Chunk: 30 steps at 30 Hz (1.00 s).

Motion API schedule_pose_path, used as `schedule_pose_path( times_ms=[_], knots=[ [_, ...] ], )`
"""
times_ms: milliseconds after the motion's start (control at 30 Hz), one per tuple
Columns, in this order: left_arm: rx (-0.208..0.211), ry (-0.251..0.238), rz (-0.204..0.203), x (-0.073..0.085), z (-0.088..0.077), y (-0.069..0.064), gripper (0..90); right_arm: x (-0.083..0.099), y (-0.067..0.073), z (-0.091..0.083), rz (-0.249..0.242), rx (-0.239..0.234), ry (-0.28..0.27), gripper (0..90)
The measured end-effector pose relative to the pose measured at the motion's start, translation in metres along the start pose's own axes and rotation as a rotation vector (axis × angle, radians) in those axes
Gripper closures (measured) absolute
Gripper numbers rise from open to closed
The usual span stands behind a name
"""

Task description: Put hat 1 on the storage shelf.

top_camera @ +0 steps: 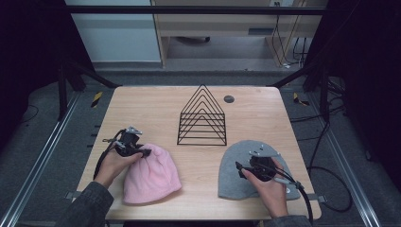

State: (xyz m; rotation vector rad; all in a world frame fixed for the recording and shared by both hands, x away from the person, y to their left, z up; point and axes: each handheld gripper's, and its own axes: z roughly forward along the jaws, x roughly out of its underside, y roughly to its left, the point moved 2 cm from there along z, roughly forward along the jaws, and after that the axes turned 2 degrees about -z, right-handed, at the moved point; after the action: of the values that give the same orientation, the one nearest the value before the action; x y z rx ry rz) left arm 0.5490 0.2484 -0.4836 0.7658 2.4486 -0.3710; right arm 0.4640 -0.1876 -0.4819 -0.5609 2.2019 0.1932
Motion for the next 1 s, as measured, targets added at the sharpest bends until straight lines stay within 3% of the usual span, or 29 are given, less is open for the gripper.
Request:
schedule_pose_path(
  times_ms=[167,333,600,833,1000],
  knots=[
    [0.009,0.023,0.015,-0.001,-0.003,-0.001,71.0,-0.001,0.000,0.000,0.001,0.003,0.000,27.5],
    [-0.001,-0.007,0.025,-0.003,-0.011,-0.004,74.2,-0.001,0.000,0.000,-0.007,0.007,-0.006,27.5],
    [-0.050,-0.101,0.097,-0.011,-0.035,-0.017,75.1,-0.004,0.002,0.001,-0.018,-0.006,-0.019,28.1],
    [-0.060,-0.149,0.131,-0.014,-0.050,-0.031,76.0,-0.006,0.008,-0.001,-0.046,-0.023,-0.035,31.0],
    [-0.062,-0.213,0.161,-0.020,-0.068,-0.044,76.2,-0.011,0.010,-0.004,-0.060,-0.024,-0.052,33.5]
  ],
)
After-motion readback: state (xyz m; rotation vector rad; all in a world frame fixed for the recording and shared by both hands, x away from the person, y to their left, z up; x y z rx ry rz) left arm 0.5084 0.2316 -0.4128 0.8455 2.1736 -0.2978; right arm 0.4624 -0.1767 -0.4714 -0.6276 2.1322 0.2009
